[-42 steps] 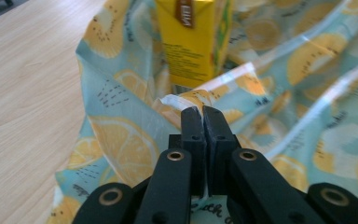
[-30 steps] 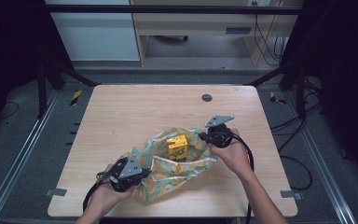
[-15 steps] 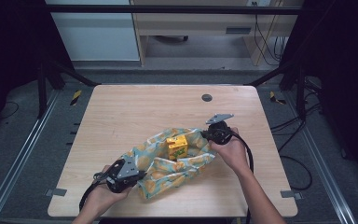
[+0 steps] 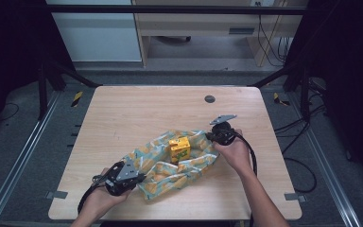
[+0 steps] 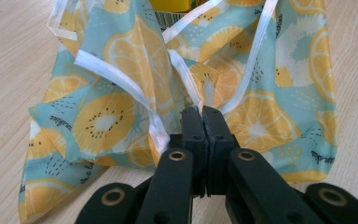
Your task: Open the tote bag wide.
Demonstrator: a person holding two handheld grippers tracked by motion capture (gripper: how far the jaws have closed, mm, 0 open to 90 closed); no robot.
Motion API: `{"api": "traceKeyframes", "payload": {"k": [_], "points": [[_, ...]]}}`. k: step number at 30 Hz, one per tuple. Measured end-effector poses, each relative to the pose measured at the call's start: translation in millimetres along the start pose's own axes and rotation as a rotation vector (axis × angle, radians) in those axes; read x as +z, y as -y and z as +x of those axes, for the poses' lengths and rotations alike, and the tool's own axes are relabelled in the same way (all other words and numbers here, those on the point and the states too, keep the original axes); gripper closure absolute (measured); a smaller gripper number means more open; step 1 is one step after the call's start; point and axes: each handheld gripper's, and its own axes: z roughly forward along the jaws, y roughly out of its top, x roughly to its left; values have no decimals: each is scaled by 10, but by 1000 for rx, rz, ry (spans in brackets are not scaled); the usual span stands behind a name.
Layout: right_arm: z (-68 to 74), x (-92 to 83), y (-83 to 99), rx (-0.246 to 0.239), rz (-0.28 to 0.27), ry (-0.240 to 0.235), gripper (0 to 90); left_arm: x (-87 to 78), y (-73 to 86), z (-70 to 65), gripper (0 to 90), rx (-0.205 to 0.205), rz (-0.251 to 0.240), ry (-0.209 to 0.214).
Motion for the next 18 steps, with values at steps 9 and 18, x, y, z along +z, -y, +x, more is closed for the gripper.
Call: {"api": "traceKeyframes", "payload": {"k": [9, 18], "points": [[0, 20, -1, -5, 5, 10, 899, 9, 9, -14, 892, -5, 0, 12], [60, -131, -59, -11, -57, 34, 649, -8, -16, -13, 812, -36, -51, -15]]}}
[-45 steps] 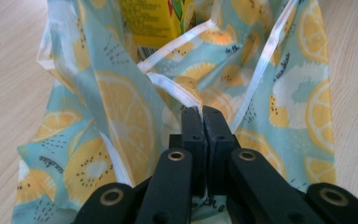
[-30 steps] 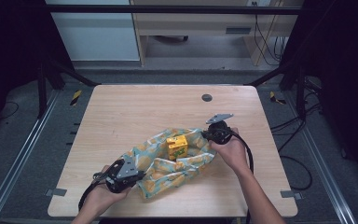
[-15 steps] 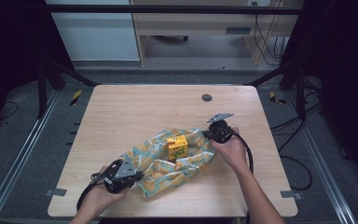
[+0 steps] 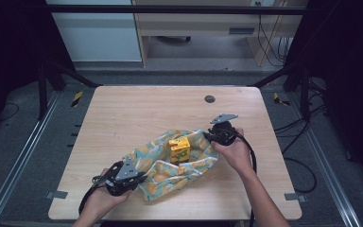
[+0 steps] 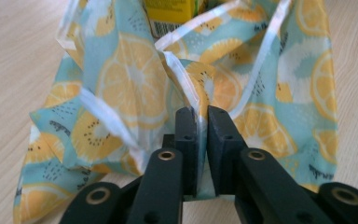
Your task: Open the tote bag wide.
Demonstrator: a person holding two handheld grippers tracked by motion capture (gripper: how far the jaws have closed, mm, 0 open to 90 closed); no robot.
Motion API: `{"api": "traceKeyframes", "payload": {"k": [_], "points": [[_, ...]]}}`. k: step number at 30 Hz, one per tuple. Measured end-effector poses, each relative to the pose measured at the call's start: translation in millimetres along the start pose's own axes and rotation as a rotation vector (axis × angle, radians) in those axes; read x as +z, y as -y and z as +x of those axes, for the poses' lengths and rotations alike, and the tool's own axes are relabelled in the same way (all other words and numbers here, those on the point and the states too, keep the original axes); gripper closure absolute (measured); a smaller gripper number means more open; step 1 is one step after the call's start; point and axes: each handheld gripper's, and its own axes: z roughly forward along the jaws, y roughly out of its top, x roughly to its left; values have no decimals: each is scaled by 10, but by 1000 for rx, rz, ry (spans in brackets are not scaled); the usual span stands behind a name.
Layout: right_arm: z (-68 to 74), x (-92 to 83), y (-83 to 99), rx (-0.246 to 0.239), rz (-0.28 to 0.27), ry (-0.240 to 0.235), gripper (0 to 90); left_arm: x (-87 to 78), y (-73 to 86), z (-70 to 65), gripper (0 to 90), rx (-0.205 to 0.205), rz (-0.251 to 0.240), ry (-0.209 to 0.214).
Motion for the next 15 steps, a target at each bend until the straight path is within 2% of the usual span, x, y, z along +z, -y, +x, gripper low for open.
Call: {"api": "traceKeyframes", "payload": {"k": [1, 2, 3, 6, 8, 10, 15], "points": [[9, -31, -10, 0, -8, 13, 591, -5, -10, 1, 786, -3, -6, -3], [9, -31, -10, 0, -8, 13, 591, -5, -10, 1, 747, -3, -6, -3], [18, -64, -21, 0, -11, 25, 540, -13, -22, 2, 747, -6, -13, -15], [39, -174, -68, -8, -15, 43, 405, -52, -76, 7, 608, -22, -42, -36], [59, -309, -135, -10, -42, 55, 335, -102, -150, 17, 477, -35, -77, -54], [77, -401, -187, -6, -54, 60, 295, -132, -205, 27, 405, -38, -96, -72], [172, -608, -290, -25, -87, 77, 256, -166, -319, 85, 339, -39, -115, -83]]}}
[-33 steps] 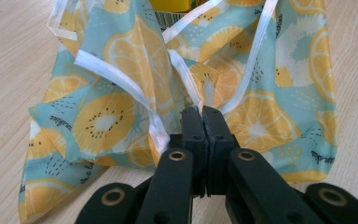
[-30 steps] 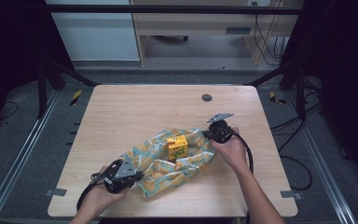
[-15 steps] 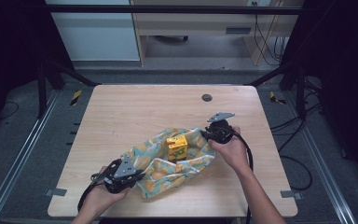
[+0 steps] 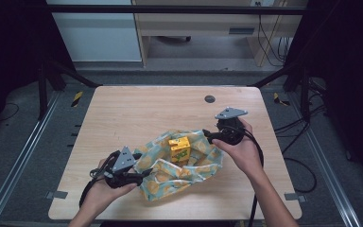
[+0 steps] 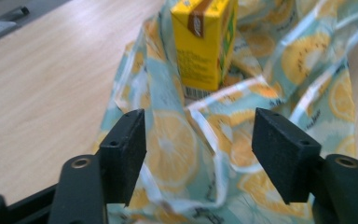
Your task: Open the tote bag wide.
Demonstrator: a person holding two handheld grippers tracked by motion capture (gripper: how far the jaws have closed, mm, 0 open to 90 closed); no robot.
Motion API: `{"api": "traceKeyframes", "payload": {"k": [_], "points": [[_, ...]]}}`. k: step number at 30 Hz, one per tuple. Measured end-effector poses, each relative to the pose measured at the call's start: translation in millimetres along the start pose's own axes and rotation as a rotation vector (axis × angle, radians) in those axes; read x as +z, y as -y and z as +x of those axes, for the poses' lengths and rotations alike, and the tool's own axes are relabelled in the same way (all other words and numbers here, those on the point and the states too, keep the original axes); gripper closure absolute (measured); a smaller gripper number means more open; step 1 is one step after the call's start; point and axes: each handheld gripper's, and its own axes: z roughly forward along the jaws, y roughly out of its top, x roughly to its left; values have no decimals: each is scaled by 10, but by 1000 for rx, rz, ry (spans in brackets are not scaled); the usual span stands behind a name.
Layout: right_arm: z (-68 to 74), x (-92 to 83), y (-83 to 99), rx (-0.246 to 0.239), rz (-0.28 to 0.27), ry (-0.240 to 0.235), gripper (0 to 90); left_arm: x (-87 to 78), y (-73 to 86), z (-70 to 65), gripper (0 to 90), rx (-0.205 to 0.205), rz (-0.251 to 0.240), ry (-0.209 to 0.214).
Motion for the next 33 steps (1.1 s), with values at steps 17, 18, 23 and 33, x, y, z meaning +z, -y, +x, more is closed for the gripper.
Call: {"api": "traceKeyframes", "payload": {"k": [17, 18, 23, 33], "points": [[238, -349, 333, 106, 32, 27, 182, 286, -376, 395, 290, -25, 8, -51], [244, -346, 357, 114, 35, 24, 182, 286, -376, 395, 289, -25, 8, -51], [288, -294, 462, 151, 47, 16, 173, 434, -399, 400, 269, -19, 33, -27], [457, -153, 685, 197, 86, 1, 103, 729, -334, 345, 334, -8, 96, -9]]}}
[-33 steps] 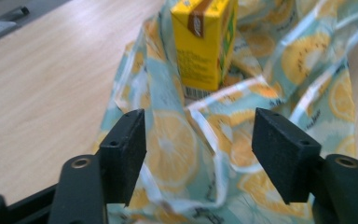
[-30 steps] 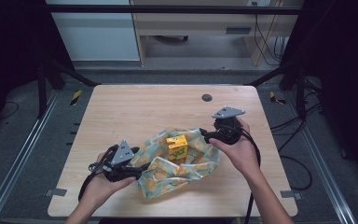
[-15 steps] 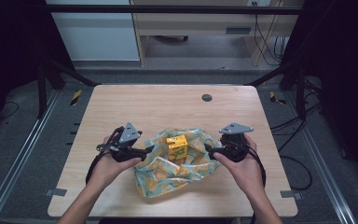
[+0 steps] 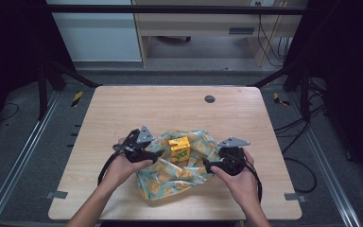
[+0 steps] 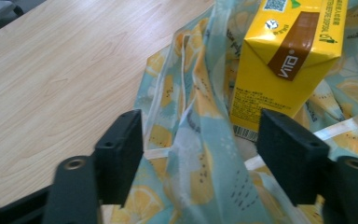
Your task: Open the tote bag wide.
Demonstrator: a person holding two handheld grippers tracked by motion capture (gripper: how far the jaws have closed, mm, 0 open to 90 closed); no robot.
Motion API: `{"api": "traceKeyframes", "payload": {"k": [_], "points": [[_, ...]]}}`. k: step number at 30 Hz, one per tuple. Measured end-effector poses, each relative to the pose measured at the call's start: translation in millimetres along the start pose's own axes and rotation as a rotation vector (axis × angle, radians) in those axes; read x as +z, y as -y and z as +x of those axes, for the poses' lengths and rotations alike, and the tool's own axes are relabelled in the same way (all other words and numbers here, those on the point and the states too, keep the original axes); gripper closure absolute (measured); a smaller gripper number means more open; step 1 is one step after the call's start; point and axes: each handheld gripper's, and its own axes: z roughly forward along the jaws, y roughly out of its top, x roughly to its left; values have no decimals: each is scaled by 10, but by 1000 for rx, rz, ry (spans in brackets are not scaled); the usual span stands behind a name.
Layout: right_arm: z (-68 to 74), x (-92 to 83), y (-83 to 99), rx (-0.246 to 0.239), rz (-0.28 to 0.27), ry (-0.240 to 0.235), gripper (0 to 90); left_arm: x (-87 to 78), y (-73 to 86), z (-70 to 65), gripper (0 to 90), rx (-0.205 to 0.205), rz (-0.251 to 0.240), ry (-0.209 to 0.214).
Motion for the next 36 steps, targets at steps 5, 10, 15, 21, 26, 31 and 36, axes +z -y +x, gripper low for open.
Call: {"api": "traceKeyframes", "payload": {"k": [5, 10, 15, 21, 26, 31, 36], "points": [[36, -7, 87, -7, 14, -7, 97, 28, 30, -13, 505, 7, 30, 13], [115, 48, 174, -37, 36, -20, 317, 21, 52, -8, 743, -18, 21, 12], [118, 70, 244, -96, 25, -45, 707, 2, 64, 39, 882, -43, 2, -3], [-3, 54, 277, -138, 18, -43, 858, -18, 76, 152, 895, -82, -30, -46], [-195, 135, 307, -149, 25, -66, 877, 81, 108, 297, 895, -116, -26, -70], [-362, 264, 333, -161, 57, -64, 887, 167, 138, 366, 896, -125, -3, -85], [-451, 342, 370, -169, 76, -75, 892, 250, 210, 427, 897, -130, 38, -83]]}}
